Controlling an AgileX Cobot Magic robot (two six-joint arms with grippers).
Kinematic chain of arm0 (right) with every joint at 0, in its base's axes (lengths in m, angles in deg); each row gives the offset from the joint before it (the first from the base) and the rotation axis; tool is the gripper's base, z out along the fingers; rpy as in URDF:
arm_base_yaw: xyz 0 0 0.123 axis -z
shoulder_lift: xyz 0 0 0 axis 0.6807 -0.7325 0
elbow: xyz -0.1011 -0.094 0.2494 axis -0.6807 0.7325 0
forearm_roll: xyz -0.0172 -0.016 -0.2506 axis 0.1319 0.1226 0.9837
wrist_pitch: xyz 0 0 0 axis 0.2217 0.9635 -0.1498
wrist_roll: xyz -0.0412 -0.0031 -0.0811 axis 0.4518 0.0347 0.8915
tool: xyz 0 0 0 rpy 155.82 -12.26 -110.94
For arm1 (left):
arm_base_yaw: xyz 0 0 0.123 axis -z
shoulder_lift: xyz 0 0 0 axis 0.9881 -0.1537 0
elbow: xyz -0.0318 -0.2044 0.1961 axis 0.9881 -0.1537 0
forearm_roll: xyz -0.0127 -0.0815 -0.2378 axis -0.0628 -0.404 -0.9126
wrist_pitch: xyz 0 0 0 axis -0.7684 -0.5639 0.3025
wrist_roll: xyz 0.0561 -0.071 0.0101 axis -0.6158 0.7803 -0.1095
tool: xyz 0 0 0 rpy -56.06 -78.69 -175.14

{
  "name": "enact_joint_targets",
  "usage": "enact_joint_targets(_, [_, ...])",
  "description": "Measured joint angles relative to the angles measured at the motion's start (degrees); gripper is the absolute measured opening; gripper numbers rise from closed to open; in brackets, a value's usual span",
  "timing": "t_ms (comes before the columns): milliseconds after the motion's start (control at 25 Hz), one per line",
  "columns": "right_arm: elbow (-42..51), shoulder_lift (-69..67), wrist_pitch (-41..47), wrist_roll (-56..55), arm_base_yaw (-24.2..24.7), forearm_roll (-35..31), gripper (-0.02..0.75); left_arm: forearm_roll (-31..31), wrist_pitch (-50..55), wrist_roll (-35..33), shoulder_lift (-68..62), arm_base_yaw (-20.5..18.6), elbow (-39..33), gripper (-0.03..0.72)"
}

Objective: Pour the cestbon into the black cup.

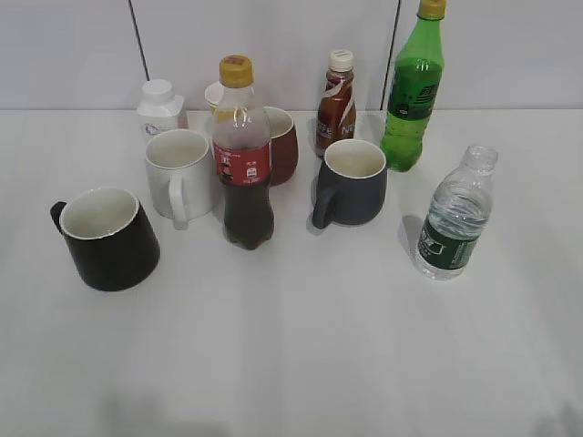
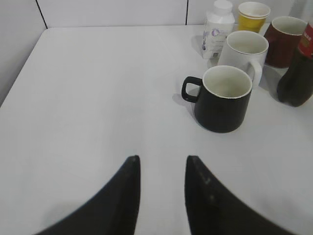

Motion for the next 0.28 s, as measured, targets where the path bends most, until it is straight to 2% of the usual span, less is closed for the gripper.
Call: enact_joint_targets(280, [0.0,0.0,0.0,0.0,0.0,0.0,0.59,0.0,0.0,0.0,0.0,0.0,0.0,0.239])
